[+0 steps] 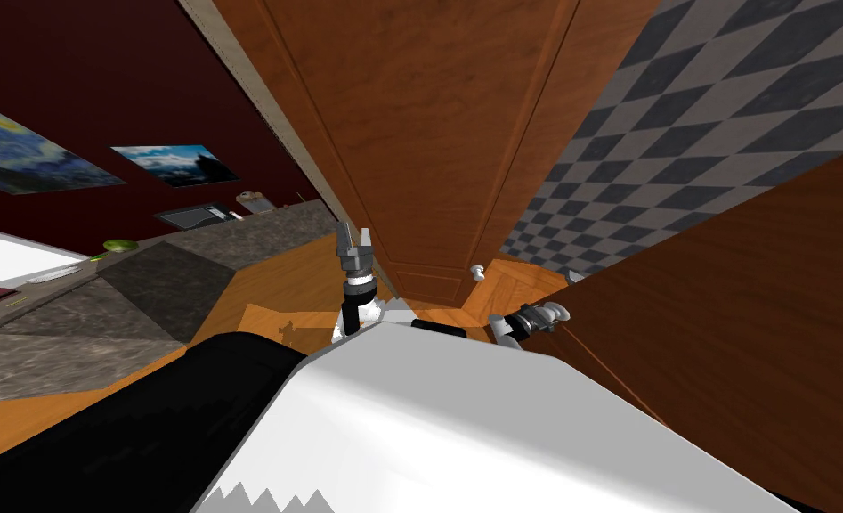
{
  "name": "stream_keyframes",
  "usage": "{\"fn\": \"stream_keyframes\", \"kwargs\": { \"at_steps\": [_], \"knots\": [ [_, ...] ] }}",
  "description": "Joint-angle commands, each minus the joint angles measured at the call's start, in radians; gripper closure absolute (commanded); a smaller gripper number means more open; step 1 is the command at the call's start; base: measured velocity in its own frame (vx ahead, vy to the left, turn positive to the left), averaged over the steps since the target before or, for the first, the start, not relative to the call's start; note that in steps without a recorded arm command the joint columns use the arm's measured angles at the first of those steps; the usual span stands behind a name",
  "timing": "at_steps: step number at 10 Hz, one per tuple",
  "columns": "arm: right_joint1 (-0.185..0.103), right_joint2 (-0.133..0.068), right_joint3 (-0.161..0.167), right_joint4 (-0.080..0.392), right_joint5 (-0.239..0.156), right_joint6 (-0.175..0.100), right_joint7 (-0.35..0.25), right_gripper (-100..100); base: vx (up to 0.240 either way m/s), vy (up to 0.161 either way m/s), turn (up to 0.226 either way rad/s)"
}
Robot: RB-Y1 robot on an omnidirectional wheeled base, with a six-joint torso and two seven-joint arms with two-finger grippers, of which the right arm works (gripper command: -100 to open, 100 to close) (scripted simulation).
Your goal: Push the door open
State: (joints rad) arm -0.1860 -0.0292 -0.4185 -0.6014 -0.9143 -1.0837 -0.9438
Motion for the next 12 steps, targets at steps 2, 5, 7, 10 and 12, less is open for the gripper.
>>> {"fn": "stream_keyframes", "kwargs": {
  "at_steps": [2, 5, 7, 10, 12],
  "knots": [
    [0.013, -0.003, -0.036, -0.022, 0.002, -0.013, 0.01, 100, 0.007, -0.065, 0.047],
    [0.003, -0.002, -0.071, -0.013, 0.009, -0.026, 0.012, 100, 0.001, -0.039, 0.03],
    [-0.007, 0.0, -0.107, -0.003, 0.017, -0.04, 0.014, 100, 0.006, -0.076, 0.055],
    [-0.018, 0.005, -0.144, 0.006, 0.024, -0.054, 0.016, 100, 0.014, -0.072, 0.035],
    [-0.029, 0.012, -0.18, 0.016, 0.032, -0.067, 0.019, 100, 0.022, -0.073, 0.056]
  ]
}}
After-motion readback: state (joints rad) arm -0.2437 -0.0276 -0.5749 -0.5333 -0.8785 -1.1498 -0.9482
